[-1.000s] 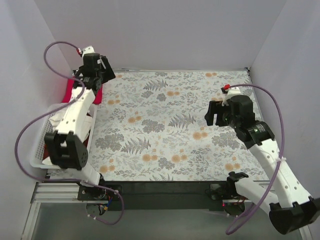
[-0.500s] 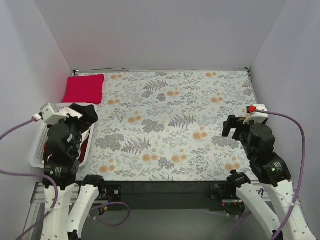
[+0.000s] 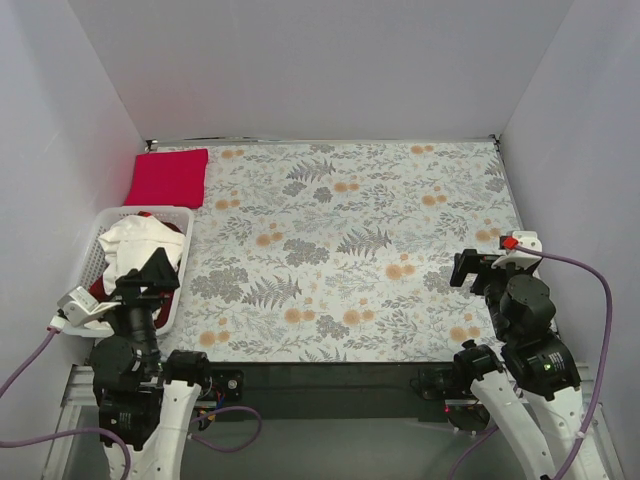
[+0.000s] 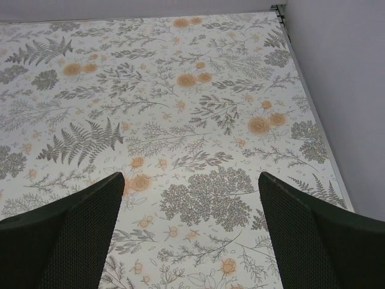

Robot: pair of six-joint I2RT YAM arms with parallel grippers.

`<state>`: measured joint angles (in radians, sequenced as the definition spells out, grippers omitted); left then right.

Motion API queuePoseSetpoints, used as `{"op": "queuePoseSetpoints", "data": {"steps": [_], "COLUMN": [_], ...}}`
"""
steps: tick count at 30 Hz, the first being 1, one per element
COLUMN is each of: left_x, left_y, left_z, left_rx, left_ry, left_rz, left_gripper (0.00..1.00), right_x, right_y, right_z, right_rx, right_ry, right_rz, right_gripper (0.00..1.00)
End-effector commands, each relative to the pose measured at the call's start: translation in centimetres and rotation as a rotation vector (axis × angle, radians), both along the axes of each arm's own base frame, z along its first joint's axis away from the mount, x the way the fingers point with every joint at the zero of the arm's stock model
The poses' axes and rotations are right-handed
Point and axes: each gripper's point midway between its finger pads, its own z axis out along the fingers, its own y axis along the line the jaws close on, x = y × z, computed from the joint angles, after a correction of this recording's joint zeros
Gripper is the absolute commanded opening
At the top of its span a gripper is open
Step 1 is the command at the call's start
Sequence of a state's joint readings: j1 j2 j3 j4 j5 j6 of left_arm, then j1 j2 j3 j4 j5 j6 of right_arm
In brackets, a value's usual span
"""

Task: Fold and stack the t-shirts
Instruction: Reset both grippers

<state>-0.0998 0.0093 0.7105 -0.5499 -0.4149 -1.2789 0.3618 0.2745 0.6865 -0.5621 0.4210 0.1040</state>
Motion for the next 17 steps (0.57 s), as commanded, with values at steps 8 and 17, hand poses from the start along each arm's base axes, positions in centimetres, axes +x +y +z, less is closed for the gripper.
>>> {"op": "queuePoseSetpoints", "data": {"steps": [8,17], "left_x": [1.7,2.5], "left_y": [0.4,-0.3], "left_z": [-3.9,-4.9], "left_rx": [-0.020,0.027], "left_ry": [0.004,0.027], "left_rz": [0.030,-0.001], "left_gripper": [0.98,0.98], "right_x": [0.1,0.1], "right_y": [-0.5,0.0], "right_z": [0.4,0.4], "right_rx": [0.009,0.019], "right_ry": [-0.107,-0.139], "right_rz": [-0.016,0.014], "right_gripper": [0.99,0.98]}}
